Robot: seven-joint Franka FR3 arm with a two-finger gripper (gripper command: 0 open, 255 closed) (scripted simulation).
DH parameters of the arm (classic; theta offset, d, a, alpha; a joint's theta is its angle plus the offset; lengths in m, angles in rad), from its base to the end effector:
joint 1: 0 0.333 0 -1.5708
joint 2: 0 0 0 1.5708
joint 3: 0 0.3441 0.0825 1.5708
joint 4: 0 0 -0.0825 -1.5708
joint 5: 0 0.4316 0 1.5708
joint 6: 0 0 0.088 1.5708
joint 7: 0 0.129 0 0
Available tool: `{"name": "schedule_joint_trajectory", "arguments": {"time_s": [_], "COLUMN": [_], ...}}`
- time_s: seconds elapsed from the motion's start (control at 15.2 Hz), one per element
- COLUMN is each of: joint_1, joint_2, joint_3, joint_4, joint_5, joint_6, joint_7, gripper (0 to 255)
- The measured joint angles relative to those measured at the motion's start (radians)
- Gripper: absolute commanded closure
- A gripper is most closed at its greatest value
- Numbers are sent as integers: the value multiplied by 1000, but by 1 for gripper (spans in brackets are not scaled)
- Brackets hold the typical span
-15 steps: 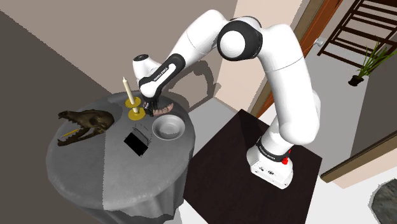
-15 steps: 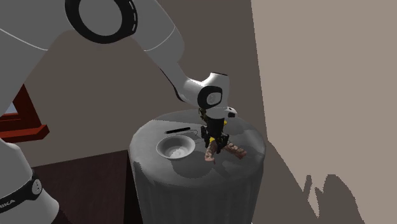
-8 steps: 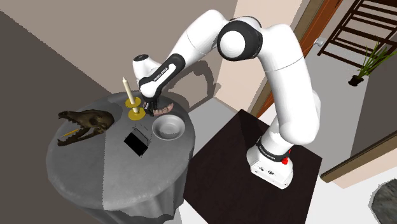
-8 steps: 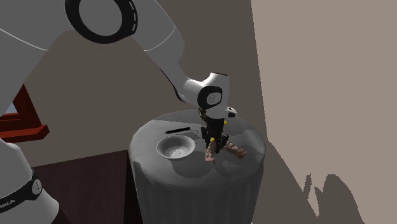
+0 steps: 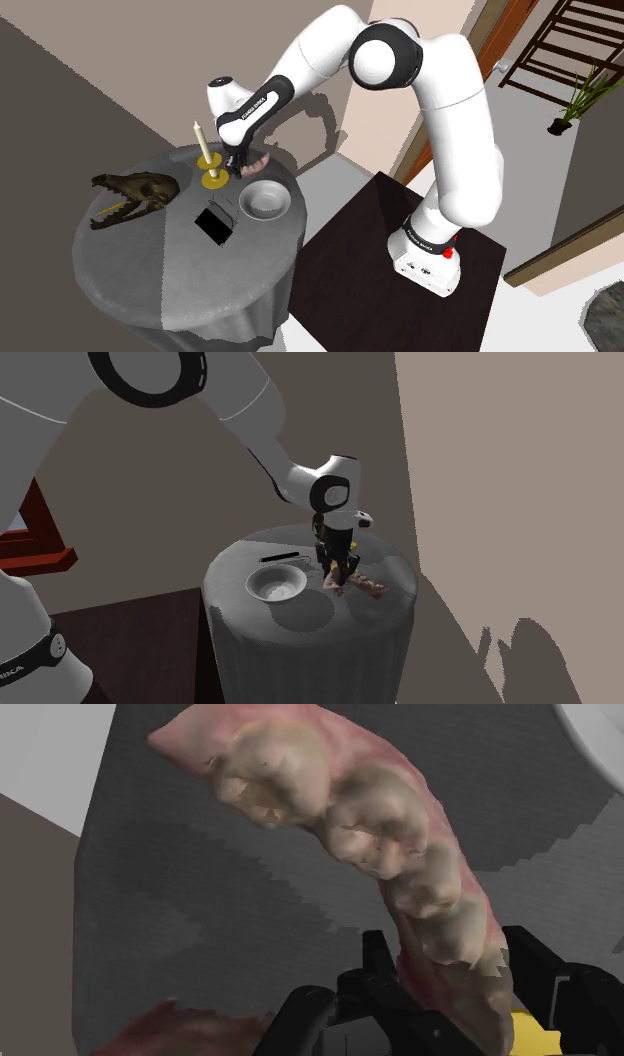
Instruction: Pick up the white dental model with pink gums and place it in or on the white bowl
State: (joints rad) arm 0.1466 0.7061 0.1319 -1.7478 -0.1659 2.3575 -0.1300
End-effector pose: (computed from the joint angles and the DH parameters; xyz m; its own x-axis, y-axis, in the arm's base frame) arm 0.6757 0.1838 0.1269 0.8724 0.4805 -0.0898 0.4831 -0.8755 0.0093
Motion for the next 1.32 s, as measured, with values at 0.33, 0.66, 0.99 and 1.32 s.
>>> {"name": "schedule_joint_trajectory", "arguments": {"time_s": [0.33, 0.66, 0.99, 1.32], "joint_1": [-4, -10, -12, -1], "joint_2": [-48, -93, -138, -220], "joint_3": [7, 13, 19, 32], "joint_4": [-6, -8, -5, -102], "joint_5": [8, 17, 25, 33], "joint_6": [-42, -86, -132, -118], "joint_7": [-5, -13, -17, 8], "gripper": [255, 255, 255, 255]}}
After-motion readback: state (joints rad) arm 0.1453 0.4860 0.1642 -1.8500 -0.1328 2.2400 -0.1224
